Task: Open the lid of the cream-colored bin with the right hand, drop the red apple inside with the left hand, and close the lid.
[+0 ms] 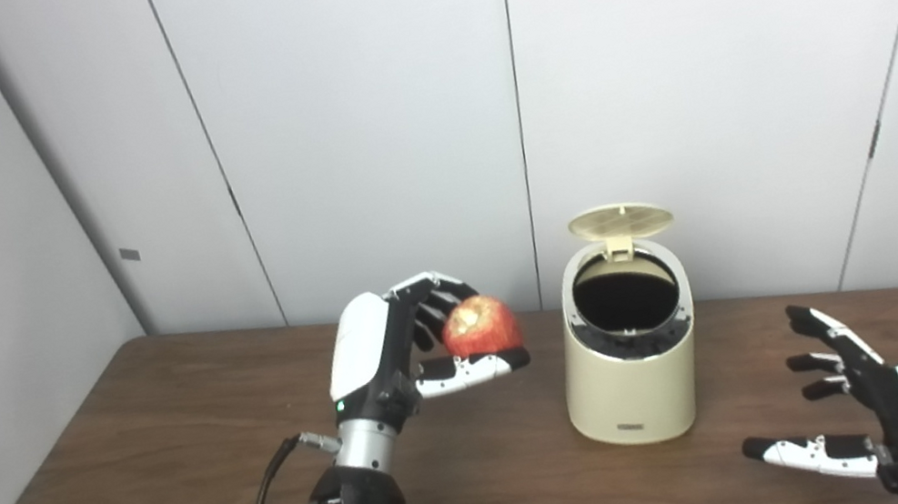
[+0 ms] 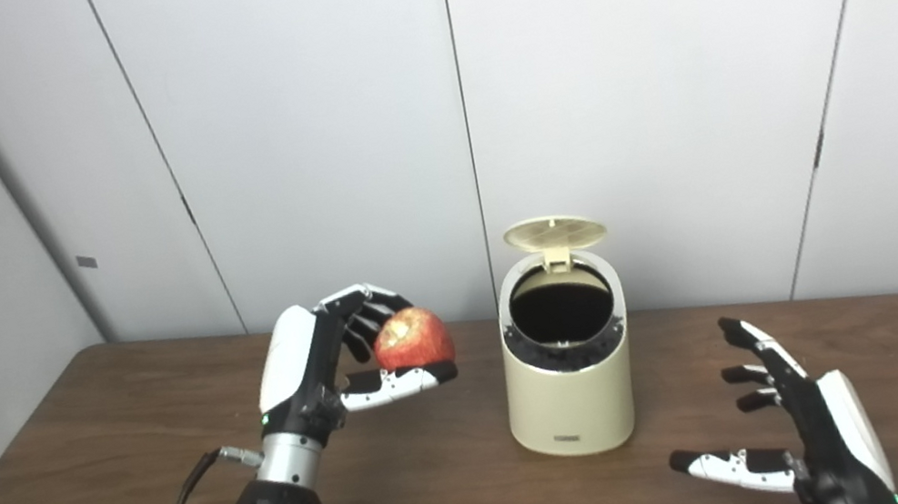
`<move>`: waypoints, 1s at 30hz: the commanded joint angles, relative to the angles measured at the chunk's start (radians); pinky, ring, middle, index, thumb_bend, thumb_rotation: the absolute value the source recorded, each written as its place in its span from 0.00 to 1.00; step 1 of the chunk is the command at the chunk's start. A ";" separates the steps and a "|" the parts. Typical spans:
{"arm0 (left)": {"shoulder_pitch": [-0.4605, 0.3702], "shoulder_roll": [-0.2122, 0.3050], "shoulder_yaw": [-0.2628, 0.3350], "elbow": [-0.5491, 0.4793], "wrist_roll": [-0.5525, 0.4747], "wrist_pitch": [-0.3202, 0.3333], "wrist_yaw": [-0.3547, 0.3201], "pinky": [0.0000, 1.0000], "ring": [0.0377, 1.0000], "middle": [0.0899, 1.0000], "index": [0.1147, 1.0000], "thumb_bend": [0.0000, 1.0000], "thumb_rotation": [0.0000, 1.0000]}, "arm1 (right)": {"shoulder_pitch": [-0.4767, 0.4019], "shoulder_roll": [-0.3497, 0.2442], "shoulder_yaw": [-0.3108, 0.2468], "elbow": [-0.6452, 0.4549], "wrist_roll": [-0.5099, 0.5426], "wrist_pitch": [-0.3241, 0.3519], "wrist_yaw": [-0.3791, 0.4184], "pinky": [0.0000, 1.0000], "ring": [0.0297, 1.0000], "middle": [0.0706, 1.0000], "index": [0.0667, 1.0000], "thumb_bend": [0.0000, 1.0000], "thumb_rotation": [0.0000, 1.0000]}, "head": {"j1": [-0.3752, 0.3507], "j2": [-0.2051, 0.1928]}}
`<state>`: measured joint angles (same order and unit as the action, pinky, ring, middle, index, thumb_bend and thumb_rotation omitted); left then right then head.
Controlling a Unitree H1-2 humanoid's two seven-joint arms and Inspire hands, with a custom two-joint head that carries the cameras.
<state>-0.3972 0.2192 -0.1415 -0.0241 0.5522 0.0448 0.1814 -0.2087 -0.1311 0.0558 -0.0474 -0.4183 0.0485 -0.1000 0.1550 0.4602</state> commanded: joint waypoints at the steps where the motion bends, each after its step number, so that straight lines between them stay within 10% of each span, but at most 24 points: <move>1: -0.058 -0.009 0.002 -0.052 0.018 0.000 -0.007 0.32 0.39 0.46 0.46 0.50 0.00 | -0.035 0.000 0.002 -0.018 -0.004 -0.044 -0.020 0.60 0.73 0.86 0.85 0.75 0.11 | -0.001 -0.001; 30: -0.150 -0.087 -0.055 0.024 0.122 -0.113 0.011 0.36 0.39 0.44 0.47 0.50 0.00 | -0.047 0.043 0.019 0.020 -0.032 -0.070 -0.082 0.61 0.73 0.86 0.85 0.76 0.14 | -0.076 -0.030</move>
<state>-0.4908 0.1356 -0.1953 0.0075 0.6583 -0.0285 0.1589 -0.2170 -0.0919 0.0742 -0.0011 -0.4442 0.0237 -0.1612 0.0813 0.4310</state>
